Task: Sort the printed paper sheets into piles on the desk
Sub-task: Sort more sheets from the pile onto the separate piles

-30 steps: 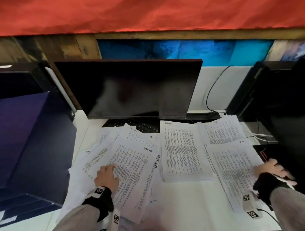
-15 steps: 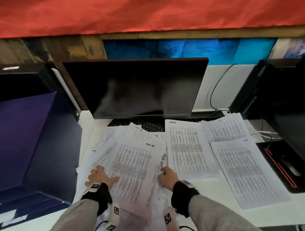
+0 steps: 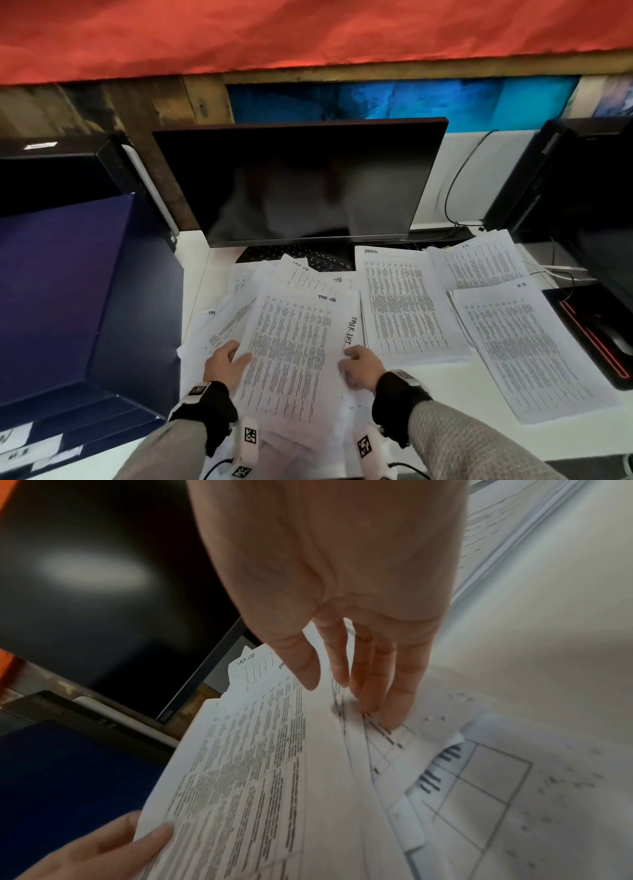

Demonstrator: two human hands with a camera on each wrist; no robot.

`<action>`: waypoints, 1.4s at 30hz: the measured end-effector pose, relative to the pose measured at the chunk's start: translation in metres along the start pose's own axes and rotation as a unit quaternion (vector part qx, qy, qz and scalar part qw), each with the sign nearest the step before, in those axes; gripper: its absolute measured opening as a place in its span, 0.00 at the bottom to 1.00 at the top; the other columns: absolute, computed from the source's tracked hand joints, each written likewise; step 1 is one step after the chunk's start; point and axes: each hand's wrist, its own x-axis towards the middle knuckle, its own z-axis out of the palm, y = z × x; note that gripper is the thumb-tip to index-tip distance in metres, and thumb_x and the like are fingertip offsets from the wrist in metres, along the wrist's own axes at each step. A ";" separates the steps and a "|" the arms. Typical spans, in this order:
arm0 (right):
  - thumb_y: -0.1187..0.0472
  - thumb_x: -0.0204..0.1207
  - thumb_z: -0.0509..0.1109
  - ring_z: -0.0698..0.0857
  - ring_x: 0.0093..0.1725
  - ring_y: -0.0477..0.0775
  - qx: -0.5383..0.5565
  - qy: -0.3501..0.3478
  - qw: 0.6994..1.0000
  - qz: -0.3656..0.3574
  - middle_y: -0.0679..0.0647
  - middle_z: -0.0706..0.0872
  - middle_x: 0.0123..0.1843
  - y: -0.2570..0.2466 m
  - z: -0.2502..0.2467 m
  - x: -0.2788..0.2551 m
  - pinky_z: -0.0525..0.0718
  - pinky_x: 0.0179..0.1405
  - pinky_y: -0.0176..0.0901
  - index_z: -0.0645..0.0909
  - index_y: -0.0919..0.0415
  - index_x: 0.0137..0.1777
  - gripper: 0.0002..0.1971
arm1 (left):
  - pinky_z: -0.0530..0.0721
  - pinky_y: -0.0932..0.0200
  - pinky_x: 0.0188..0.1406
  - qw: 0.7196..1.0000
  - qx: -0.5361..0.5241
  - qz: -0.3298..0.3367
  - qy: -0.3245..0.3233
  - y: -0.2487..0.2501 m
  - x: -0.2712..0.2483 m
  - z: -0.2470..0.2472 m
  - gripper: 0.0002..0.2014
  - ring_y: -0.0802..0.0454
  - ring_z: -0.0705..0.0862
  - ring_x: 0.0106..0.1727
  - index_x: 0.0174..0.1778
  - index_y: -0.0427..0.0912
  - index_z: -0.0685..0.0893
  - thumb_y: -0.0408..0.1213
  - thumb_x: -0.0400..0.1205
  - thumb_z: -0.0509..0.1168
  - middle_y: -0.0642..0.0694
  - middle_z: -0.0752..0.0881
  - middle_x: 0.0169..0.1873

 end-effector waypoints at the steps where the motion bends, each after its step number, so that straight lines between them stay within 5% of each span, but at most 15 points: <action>1: 0.64 0.74 0.68 0.77 0.29 0.52 0.017 0.009 1.000 0.012 0.56 0.80 0.38 -0.001 -0.002 0.000 0.77 0.28 0.40 0.75 0.59 0.59 0.14 | 0.73 0.52 0.70 1.000 -0.001 0.004 -0.012 -0.002 0.000 -0.005 0.20 0.40 0.78 0.66 0.67 0.34 0.80 0.34 0.79 0.70 0.39 0.82 0.63; 3: 0.60 0.71 0.70 0.76 0.29 0.52 0.039 0.021 0.999 0.024 0.55 0.79 0.36 -0.002 -0.003 0.002 0.76 0.29 0.40 0.75 0.57 0.51 0.10 | 0.72 0.55 0.69 0.999 -0.008 -0.002 -0.031 -0.007 -0.001 -0.015 0.21 0.42 0.79 0.66 0.68 0.33 0.79 0.31 0.79 0.70 0.38 0.82 0.64; 6: 0.51 0.66 0.76 0.76 0.30 0.51 0.063 0.019 0.998 0.024 0.55 0.81 0.38 -0.005 -0.004 0.002 0.74 0.26 0.38 0.78 0.60 0.53 0.20 | 0.71 0.53 0.73 0.997 -0.040 -0.025 -0.060 -0.016 -0.002 -0.024 0.25 0.42 0.77 0.70 0.70 0.31 0.76 0.28 0.77 0.71 0.37 0.80 0.67; 8: 0.54 0.68 0.78 0.76 0.26 0.51 0.082 0.006 0.997 0.012 0.55 0.80 0.32 -0.010 -0.002 -0.005 0.73 0.24 0.37 0.75 0.61 0.46 0.16 | 0.71 0.54 0.72 0.995 -0.036 -0.035 -0.084 -0.019 -0.002 -0.026 0.24 0.42 0.78 0.69 0.69 0.31 0.78 0.27 0.76 0.72 0.38 0.81 0.65; 10: 0.61 0.71 0.77 0.83 0.30 0.52 0.089 -0.016 0.996 0.002 0.56 0.86 0.34 -0.012 0.000 -0.012 0.79 0.27 0.38 0.78 0.61 0.42 0.09 | 0.76 0.64 0.58 0.993 0.024 -0.007 -0.115 -0.017 -0.005 -0.027 0.12 0.46 0.82 0.57 0.52 0.43 0.87 0.27 0.75 0.72 0.44 0.86 0.50; 11: 0.63 0.71 0.76 0.85 0.34 0.54 0.084 -0.028 0.996 -0.001 0.58 0.89 0.40 -0.013 0.002 -0.015 0.81 0.30 0.40 0.81 0.61 0.43 0.06 | 0.75 0.67 0.47 0.990 0.063 0.013 -0.125 -0.015 -0.004 -0.027 0.10 0.47 0.82 0.50 0.40 0.50 0.86 0.28 0.75 0.71 0.48 0.85 0.41; 13: 0.65 0.72 0.76 0.84 0.35 0.56 0.056 -0.039 0.998 -0.012 0.62 0.90 0.45 -0.011 0.004 -0.019 0.82 0.33 0.42 0.84 0.63 0.45 0.04 | 0.73 0.63 0.42 0.987 0.097 0.037 -0.123 -0.012 -0.003 -0.026 0.11 0.49 0.79 0.44 0.34 0.50 0.81 0.28 0.77 0.67 0.49 0.80 0.38; 17: 0.68 0.72 0.72 0.79 0.27 0.49 -0.032 -0.057 0.998 -0.016 0.56 0.83 0.35 -0.005 0.006 -0.027 0.81 0.29 0.39 0.82 0.65 0.43 0.03 | 0.75 0.51 0.67 0.990 0.126 0.042 -0.038 -0.002 0.006 -0.021 0.15 0.40 0.79 0.62 0.52 0.45 0.82 0.23 0.78 0.58 0.40 0.77 0.58; 21: 0.68 0.73 0.69 0.79 0.26 0.47 -0.075 -0.071 0.994 -0.022 0.52 0.82 0.33 -0.005 0.006 -0.035 0.81 0.27 0.37 0.82 0.62 0.45 0.03 | 0.70 0.43 0.70 0.983 0.178 -0.034 0.004 0.004 0.017 -0.012 0.24 0.39 0.69 0.71 0.74 0.46 0.68 0.33 0.81 0.59 0.40 0.67 0.72; 30: 0.74 0.71 0.65 0.80 0.28 0.52 -0.053 -0.063 0.997 -0.005 0.59 0.81 0.34 -0.009 0.002 -0.036 0.84 0.35 0.44 0.81 0.66 0.40 0.06 | 0.69 0.42 0.72 0.965 0.254 -0.061 -0.030 -0.011 0.031 -0.013 0.48 0.40 0.64 0.72 0.80 0.51 0.55 0.49 0.67 0.75 0.42 0.62 0.72; 36: 0.73 0.72 0.68 0.84 0.32 0.52 -0.031 -0.050 0.998 0.004 0.59 0.87 0.42 -0.009 0.004 -0.035 0.88 0.38 0.41 0.84 0.67 0.50 0.08 | 0.73 0.45 0.67 0.981 0.177 -0.069 -0.035 -0.012 0.032 -0.016 0.39 0.41 0.70 0.66 0.73 0.51 0.63 0.44 0.67 0.75 0.45 0.77 0.55; 39: 0.72 0.73 0.67 0.84 0.37 0.54 -0.015 -0.039 0.999 -0.003 0.62 0.88 0.48 -0.010 0.003 -0.032 0.85 0.38 0.43 0.84 0.64 0.50 0.08 | 0.75 0.46 0.68 0.996 0.082 -0.031 -0.027 -0.012 0.031 -0.018 0.28 0.38 0.74 0.67 0.73 0.44 0.71 0.41 0.77 0.71 0.38 0.77 0.65; 42: 0.69 0.73 0.67 0.88 0.49 0.58 0.018 -0.001 1.000 -0.007 0.58 0.89 0.50 -0.013 -0.001 -0.028 0.88 0.51 0.52 0.83 0.57 0.46 0.08 | 0.86 0.49 0.52 0.994 -0.109 -0.017 -0.007 -0.015 0.026 -0.026 0.08 0.39 0.84 0.53 0.52 0.45 0.83 0.29 0.83 0.61 0.37 0.85 0.58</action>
